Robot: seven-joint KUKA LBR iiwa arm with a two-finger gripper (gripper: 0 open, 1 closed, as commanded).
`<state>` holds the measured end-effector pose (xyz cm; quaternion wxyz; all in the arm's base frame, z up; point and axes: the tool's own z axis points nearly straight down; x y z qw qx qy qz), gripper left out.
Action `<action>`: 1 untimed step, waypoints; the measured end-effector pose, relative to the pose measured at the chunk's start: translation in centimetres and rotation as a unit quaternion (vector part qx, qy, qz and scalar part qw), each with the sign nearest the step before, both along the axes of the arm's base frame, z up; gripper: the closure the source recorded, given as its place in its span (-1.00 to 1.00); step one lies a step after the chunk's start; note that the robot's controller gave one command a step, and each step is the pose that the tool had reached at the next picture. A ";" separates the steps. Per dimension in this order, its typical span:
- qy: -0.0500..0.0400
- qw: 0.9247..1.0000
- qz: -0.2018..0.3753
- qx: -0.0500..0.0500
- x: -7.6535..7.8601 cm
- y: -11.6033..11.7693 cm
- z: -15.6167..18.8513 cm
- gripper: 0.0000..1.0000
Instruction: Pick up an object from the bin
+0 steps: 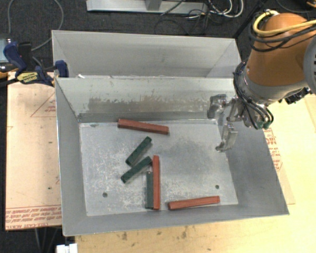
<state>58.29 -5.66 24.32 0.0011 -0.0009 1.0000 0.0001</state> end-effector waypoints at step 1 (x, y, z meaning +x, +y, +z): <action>0.005 0.997 0.074 0.001 -3.5 6.8 -14.6 -1.00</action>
Offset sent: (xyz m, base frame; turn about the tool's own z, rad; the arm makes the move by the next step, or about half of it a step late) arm -0.0327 0.0652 -0.1413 -0.1455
